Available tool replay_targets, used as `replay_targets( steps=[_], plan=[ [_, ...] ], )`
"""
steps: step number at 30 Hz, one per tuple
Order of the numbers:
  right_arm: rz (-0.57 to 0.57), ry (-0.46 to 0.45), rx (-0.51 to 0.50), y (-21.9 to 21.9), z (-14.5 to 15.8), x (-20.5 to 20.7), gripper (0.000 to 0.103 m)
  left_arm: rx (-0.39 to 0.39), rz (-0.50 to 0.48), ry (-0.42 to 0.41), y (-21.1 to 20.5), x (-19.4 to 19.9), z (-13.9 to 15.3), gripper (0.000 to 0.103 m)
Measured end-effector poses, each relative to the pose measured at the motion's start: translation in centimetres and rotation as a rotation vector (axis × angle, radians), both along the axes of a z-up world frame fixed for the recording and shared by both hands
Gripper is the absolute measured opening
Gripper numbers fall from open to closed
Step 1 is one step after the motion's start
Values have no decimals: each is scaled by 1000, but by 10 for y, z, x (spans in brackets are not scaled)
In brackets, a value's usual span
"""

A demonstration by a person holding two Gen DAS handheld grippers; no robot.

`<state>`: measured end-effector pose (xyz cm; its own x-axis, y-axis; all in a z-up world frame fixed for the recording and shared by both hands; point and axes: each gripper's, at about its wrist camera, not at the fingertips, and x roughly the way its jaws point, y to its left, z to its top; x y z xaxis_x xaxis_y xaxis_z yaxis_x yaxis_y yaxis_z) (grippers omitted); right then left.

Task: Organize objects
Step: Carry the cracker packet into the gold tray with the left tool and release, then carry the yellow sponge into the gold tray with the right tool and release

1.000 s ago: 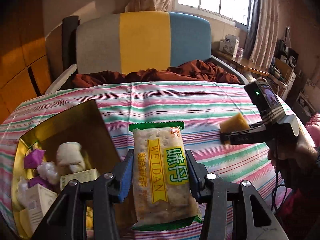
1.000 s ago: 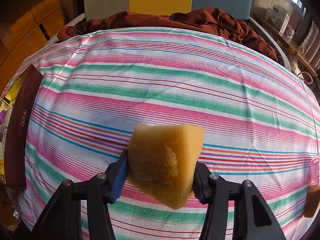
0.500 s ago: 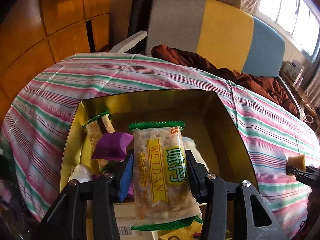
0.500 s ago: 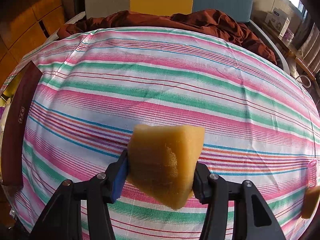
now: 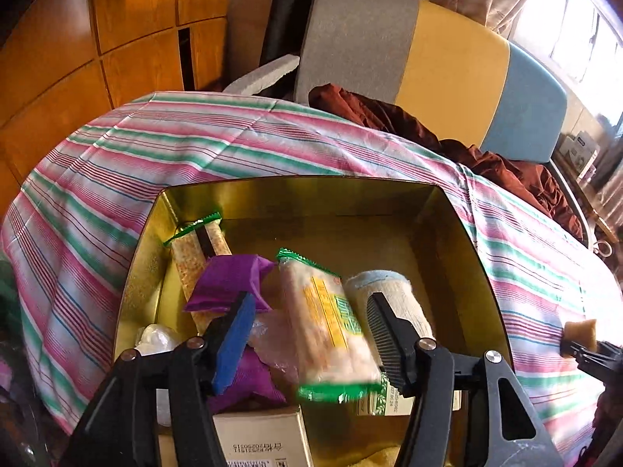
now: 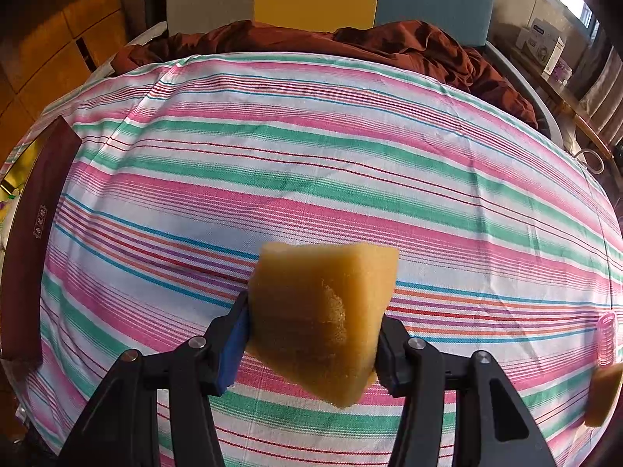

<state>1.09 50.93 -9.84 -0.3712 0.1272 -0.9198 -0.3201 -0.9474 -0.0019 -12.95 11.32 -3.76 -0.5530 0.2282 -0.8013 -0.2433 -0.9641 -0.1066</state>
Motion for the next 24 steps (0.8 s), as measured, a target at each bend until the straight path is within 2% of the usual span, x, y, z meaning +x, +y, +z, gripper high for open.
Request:
replay_targets(
  steps=[12, 19, 24],
  plan=[
    [-3, -27, 17, -16, 5, 4, 55, 2, -28, 166, -17, 56, 36, 66],
    [52, -37, -10, -56, 8, 6, 55, 8, -42, 197, -32, 78, 42, 70],
    [91, -11, -79, -89, 15, 6, 55, 12, -39, 195, -44, 87, 39, 74]
  ],
)
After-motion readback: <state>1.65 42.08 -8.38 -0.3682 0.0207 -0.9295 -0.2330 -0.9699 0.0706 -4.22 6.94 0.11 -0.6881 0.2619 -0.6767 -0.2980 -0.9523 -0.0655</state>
